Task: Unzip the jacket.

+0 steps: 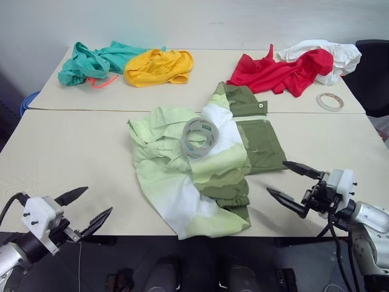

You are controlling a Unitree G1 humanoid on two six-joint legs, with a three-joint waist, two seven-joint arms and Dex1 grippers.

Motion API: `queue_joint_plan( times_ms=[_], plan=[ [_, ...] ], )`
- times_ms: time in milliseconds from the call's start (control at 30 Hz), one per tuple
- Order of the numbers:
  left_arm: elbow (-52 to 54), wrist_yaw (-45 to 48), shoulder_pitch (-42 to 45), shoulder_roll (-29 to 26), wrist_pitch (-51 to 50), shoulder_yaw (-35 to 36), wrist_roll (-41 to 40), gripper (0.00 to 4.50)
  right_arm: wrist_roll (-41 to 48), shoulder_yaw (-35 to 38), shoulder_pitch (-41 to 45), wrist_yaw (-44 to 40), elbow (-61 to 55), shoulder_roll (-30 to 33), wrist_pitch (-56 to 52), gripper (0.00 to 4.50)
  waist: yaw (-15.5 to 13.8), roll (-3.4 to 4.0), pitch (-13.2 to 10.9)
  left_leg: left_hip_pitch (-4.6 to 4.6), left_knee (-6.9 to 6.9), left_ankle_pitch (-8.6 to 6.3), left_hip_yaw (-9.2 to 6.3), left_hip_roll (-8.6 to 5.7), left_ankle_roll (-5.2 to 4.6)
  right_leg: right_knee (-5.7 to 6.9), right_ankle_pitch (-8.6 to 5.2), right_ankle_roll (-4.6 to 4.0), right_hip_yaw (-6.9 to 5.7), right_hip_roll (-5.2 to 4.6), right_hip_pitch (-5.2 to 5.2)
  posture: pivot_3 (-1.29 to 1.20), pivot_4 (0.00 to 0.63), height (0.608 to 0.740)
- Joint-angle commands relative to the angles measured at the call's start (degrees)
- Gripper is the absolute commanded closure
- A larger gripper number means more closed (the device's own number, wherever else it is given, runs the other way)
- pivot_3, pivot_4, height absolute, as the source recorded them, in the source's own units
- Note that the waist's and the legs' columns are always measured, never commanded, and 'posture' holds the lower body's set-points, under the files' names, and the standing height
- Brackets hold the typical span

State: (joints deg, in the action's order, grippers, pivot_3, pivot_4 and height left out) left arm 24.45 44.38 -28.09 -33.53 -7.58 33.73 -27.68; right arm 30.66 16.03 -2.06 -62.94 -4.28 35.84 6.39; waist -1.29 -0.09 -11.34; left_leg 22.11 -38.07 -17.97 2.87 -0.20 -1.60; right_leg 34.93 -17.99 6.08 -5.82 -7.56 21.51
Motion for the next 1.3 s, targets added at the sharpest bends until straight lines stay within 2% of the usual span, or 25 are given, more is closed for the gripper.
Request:
queue_joint_plan(
  times_ms=[33,167,300,467,567,667,800,900,1033,1133,1300],
  plan=[
    [-0.90,-1.23,1.78,0.70,1.20,-0.68,0.76,0.03,-1.78,-0.59,1.31,-1.04,2.43,-0.27,3.25,0.00,0.01,0.00,0.00,0.00,0.00,0.00,0.00,0.00,0.00,0.00,0.00,0.00,-0.01,0.00,0.00,0.00,0.150,0.740],
    [-1.14,-0.89,3.80,0.76,-1.93,-1.16,-2.56,0.03,-2.37,-2.25,2.45,-1.50,3.00,-1.46,4.02,0.00,0.05,0.00,0.00,0.00,-0.01,0.03,0.01,0.00,-0.02,0.03,0.00,0.00,-0.02,0.01,0.00,0.00,0.150,0.740],
    [-0.74,-2.20,5.69,1.42,-9.87,1.42,-12.66,0.03,-2.54,-3.58,2.72,-0.68,1.70,-2.42,3.64,0.00,0.11,0.00,0.00,0.01,-0.01,0.03,0.00,0.00,0.00,0.03,0.00,0.00,-0.02,0.01,0.00,0.00,0.150,0.740],
    [2.19,0.46,5.18,-0.26,-13.22,1.20,-17.23,0.03,-1.02,-4.99,4.75,1.22,-0.33,-2.98,-0.35,0.00,0.26,0.00,0.00,0.00,-0.03,0.04,0.01,0.00,0.01,0.06,0.00,0.00,-0.02,0.02,-0.01,0.00,0.150,0.740],
    [4.36,1.13,6.88,-2.03,-17.57,0.73,-22.92,0.03,-0.33,-6.05,7.53,0.68,-0.24,-3.13,-2.12,0.00,0.25,0.00,0.00,-0.01,-0.03,0.05,0.00,0.00,0.04,0.07,0.00,0.00,-0.02,0.02,0.00,0.00,0.150,0.740],
    [5.96,0.19,12.49,-5.01,-20.12,-2.30,-24.31,0.03,1.59,-10.62,15.97,-1.00,-2.29,-3.59,-7.20,0.00,0.24,0.04,-0.02,-0.01,-0.04,0.12,-0.03,-0.01,0.06,0.14,0.00,0.00,-0.02,0.01,0.00,0.00,0.150,0.740],
    [5.34,-0.22,17.02,-5.53,-20.58,-5.15,-23.00,0.03,-1.12,-18.88,28.16,-1.27,-2.29,-5.34,-14.46,0.00,1.34,0.08,-0.03,-0.02,-0.01,0.18,-0.05,-0.01,0.14,0.21,0.02,-0.04,-0.02,0.04,0.06,0.00,0.150,0.740],
    [4.42,0.03,18.16,-4.93,-19.48,-7.48,-20.72,0.03,-9.53,-27.39,37.31,1.57,2.63,-7.69,-18.85,0.00,1.71,0.05,-0.02,0.02,0.11,0.18,-0.19,0.01,0.21,0.36,-0.01,-0.09,-0.17,0.13,0.07,0.00,0.150,0.740],
    [3.75,0.90,17.46,-3.52,-17.35,-8.69,-18.71,0.03,-15.23,-30.77,43.87,4.90,9.71,-12.41,-18.57,0.00,2.26,0.04,-0.02,0.11,0.04,0.18,0.04,-0.06,0.14,0.46,-0.02,-0.11,-0.21,0.09,0.20,0.00,0.150,0.740],
    [4.78,0.85,16.34,-2.40,-16.68,-9.52,-18.16,0.00,-18.97,-32.88,47.42,4.55,14.94,-14.53,-15.24,0.60,2.13,0.03,-0.02,0.13,-0.01,0.18,0.02,-0.10,0.10,0.47,-0.02,-0.11,-0.25,0.07,0.19,0.00,0.150,0.740],
    [4.97,0.77,15.14,-1.37,-15.06,-10.20,-16.72,0.00,-19.86,-32.76,47.74,2.93,16.38,-15.54,-13.72,2.27,2.02,0.03,-0.02,0.12,-0.11,0.21,0.01,-0.11,0.08,0.50,-0.02,-0.10,-0.22,0.06,0.13,0.00,0.150,0.740]
  ],
)
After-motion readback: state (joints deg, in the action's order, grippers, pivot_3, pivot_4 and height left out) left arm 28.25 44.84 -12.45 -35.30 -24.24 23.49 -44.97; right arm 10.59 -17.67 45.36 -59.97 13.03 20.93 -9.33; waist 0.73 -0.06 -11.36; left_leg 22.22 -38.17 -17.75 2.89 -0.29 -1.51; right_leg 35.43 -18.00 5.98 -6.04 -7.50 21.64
